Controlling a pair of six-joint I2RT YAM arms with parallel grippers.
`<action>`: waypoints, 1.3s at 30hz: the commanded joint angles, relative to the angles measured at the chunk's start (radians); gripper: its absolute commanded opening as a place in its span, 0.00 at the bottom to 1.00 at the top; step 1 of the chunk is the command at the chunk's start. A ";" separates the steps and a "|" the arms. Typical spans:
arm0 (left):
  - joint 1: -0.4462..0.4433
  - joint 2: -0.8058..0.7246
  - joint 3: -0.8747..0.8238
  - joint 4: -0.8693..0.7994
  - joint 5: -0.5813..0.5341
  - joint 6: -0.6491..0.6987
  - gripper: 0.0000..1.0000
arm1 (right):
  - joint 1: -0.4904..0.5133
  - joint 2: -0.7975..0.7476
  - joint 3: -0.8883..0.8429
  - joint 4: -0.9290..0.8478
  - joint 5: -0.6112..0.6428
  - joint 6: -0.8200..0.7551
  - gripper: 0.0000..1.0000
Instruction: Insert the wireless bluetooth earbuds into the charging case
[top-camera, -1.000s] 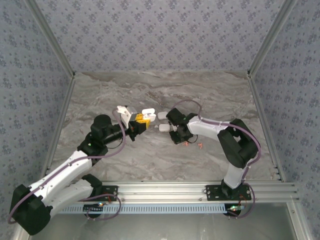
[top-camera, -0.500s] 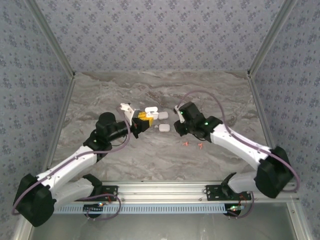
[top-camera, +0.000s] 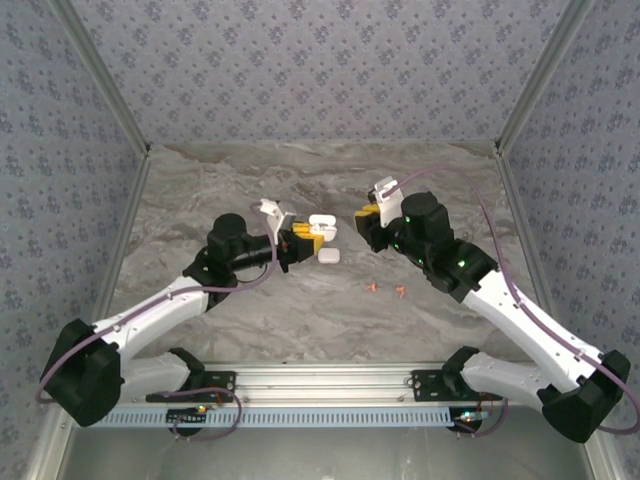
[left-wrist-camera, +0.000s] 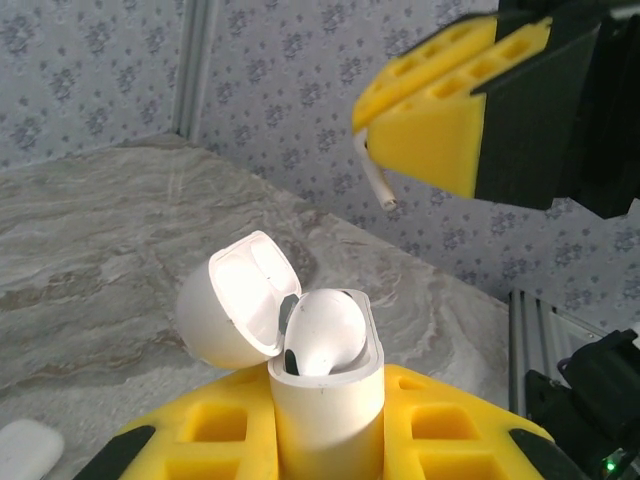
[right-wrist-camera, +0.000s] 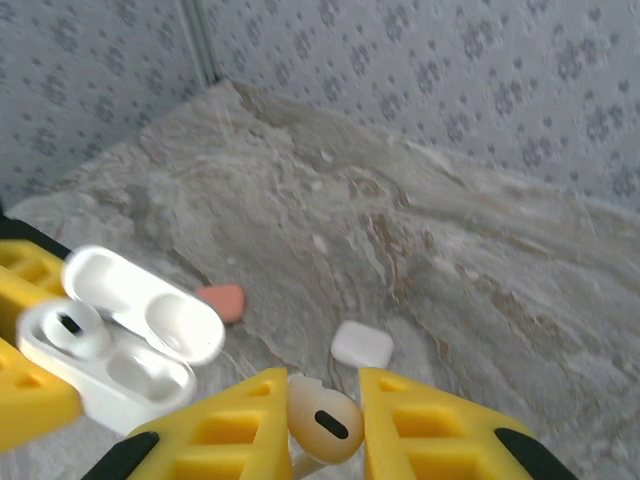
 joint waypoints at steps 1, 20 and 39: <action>-0.015 0.017 0.037 0.073 0.041 -0.018 0.00 | 0.008 -0.001 0.032 0.061 -0.064 -0.048 0.21; -0.033 0.054 0.051 0.087 0.029 -0.027 0.00 | 0.045 0.084 0.036 0.064 -0.075 -0.050 0.21; -0.032 0.046 0.044 0.090 0.016 -0.027 0.00 | 0.067 0.091 0.006 0.002 -0.054 -0.076 0.21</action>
